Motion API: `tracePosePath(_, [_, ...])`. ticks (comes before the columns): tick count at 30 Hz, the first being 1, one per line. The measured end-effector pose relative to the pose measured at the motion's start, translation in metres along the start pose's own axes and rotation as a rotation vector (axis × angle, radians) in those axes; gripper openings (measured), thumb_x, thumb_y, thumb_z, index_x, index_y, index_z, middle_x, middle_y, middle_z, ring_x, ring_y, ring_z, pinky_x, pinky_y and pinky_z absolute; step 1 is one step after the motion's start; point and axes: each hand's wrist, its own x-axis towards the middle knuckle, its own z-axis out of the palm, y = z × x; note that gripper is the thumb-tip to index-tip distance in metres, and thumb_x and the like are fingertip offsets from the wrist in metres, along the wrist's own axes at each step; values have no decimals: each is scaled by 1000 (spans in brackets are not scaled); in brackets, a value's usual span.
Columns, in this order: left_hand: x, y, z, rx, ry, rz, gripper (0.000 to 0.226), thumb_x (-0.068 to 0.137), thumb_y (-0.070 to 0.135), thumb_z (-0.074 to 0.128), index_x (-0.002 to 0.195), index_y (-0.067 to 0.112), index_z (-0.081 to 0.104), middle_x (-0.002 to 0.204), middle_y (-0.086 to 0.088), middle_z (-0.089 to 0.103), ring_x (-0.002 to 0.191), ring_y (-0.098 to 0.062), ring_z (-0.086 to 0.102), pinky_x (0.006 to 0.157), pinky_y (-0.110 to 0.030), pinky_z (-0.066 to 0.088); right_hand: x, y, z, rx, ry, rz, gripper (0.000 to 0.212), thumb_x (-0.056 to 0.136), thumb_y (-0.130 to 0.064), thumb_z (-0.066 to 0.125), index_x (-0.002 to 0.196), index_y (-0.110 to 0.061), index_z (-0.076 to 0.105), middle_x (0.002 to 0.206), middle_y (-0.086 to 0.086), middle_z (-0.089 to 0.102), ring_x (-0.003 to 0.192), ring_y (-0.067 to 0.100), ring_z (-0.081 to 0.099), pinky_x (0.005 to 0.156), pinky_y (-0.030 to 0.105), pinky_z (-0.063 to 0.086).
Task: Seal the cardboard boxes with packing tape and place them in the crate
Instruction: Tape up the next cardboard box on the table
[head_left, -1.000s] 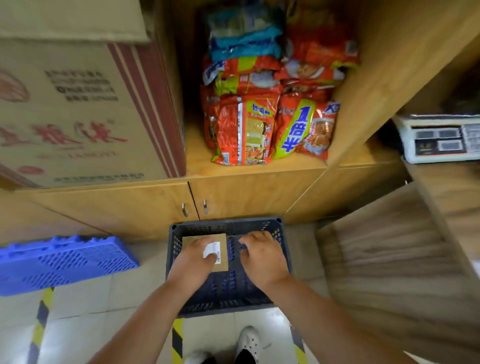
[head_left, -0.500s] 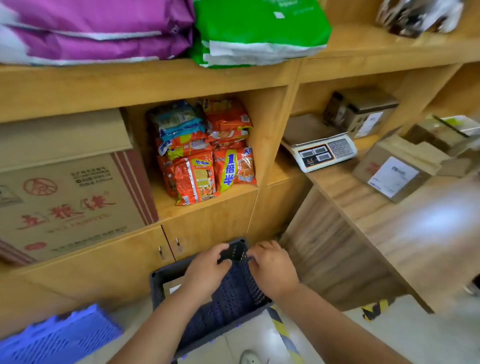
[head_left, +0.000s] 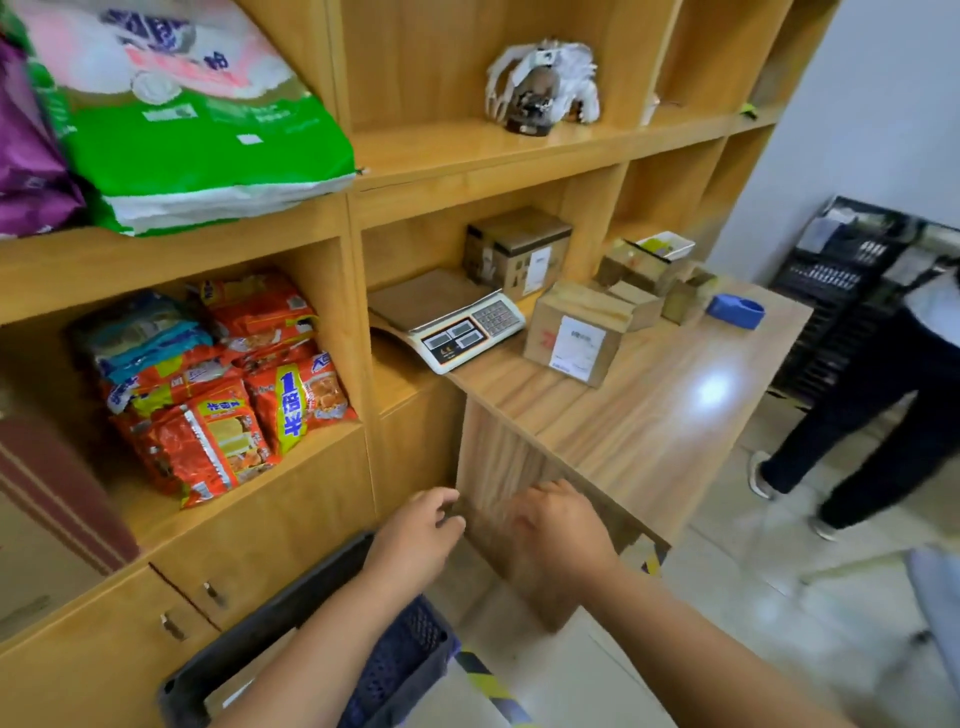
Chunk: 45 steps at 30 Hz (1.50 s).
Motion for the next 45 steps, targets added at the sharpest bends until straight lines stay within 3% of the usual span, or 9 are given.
tracePosePath(5, [36, 69, 59, 19, -32, 57, 37, 92, 36, 50, 129, 33, 50, 128, 14, 48, 107, -4, 51, 90, -31, 47, -3, 90, -23, 93, 45, 104, 23, 89, -19, 48, 101, -15, 67, 104, 3, 63, 103, 23, 52, 83, 34, 41])
tracePosePath(10, [77, 145, 137, 0, 24, 87, 35, 94, 27, 49, 128, 27, 53, 128, 9, 52, 101, -3, 53, 87, -25, 44, -10, 201, -48, 131, 106, 146, 25, 93, -24, 50, 113, -22, 64, 117, -5, 62, 113, 16, 48, 91, 29, 40])
tracePosePath(18, [130, 225, 237, -43, 58, 23, 34, 90, 24, 54, 123, 26, 58, 116, 6, 58, 101, -6, 53, 86, -21, 40, -7, 341, -84, 116, 111, 157, 26, 94, -23, 49, 116, -24, 64, 117, -8, 62, 114, 11, 48, 93, 27, 41])
tracePosePath(31, [249, 274, 280, -93, 231, -52, 29, 88, 26, 53, 115, 35, 60, 104, 10, 62, 94, -7, 57, 74, -24, 40, 78, 467, -84, 80, 44, 33, 25, 95, -28, 48, 114, -30, 63, 115, -15, 63, 112, 8, 50, 93, 24, 35])
tracePosePath(35, [313, 288, 283, -95, 320, -48, 34, 87, 21, 54, 120, 28, 59, 113, 6, 61, 99, -9, 55, 78, -25, 40, 131, 510, -96, 82, 15, 10, 25, 95, -28, 48, 115, -30, 63, 116, -15, 63, 111, 8, 51, 96, 23, 34])
tracePosePath(40, [380, 299, 282, 195, 493, -17, 49, 83, 17, 62, 131, 17, 54, 125, -2, 55, 118, -22, 46, 97, -30, 36, 197, 555, -110, 48, -45, -51, 25, 94, -28, 48, 114, -31, 64, 116, -15, 64, 109, 8, 54, 98, 23, 33])
tracePosePath(45, [420, 304, 288, 298, 541, -29, 37, 79, 13, 68, 116, 13, 65, 110, -5, 63, 108, -26, 52, 88, -33, 41, 245, 585, -107, 44, -103, -65, 23, 94, -28, 48, 109, -31, 65, 112, -14, 66, 107, 8, 56, 94, 21, 32])
